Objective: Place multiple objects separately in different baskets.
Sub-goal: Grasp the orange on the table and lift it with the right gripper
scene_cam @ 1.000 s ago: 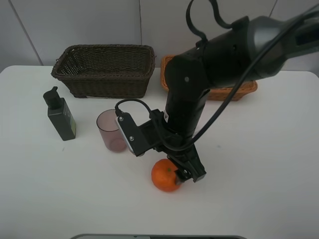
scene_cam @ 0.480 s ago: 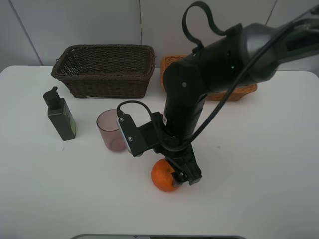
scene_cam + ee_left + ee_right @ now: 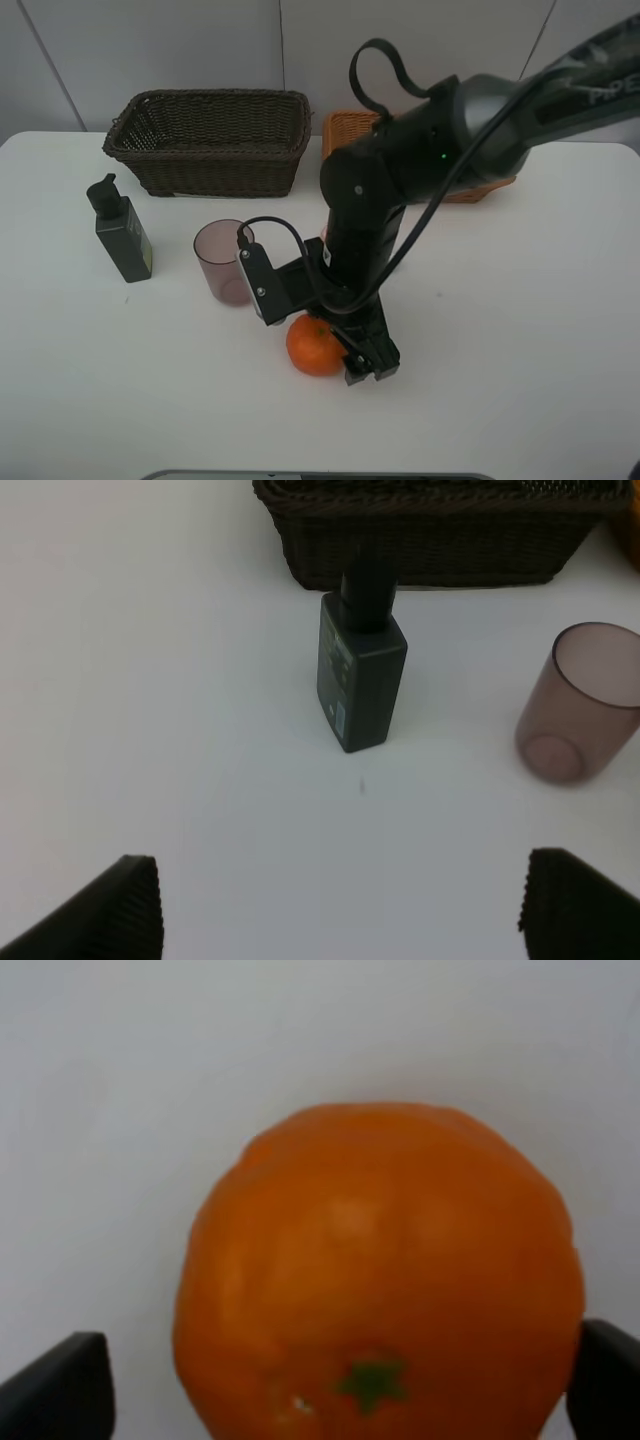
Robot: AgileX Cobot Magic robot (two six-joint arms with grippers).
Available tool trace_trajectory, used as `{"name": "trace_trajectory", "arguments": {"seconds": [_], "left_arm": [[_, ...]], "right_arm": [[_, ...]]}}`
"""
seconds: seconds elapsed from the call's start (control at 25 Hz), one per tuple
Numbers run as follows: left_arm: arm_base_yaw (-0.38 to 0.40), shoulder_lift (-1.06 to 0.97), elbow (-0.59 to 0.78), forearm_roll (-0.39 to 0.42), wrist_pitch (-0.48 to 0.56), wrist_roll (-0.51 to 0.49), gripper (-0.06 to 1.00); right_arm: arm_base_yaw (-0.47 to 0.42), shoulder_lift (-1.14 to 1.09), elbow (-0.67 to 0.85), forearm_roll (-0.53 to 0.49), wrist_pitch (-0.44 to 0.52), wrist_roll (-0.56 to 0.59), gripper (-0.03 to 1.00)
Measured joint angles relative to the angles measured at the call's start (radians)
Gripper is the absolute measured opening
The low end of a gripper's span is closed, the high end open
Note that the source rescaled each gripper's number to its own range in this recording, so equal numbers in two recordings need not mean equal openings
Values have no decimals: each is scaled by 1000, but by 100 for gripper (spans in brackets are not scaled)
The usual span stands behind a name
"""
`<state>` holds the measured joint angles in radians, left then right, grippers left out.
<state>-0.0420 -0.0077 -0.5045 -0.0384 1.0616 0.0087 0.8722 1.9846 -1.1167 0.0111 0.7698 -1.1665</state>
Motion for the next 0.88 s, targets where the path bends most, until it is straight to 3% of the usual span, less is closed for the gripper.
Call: {"name": "trace_trajectory", "arguments": {"seconds": [0.88], "left_arm": [[0, 0, 0, 0, 0, 0, 92]], "right_arm": [[9, 10, 0, 66, -89, 1, 100]]}}
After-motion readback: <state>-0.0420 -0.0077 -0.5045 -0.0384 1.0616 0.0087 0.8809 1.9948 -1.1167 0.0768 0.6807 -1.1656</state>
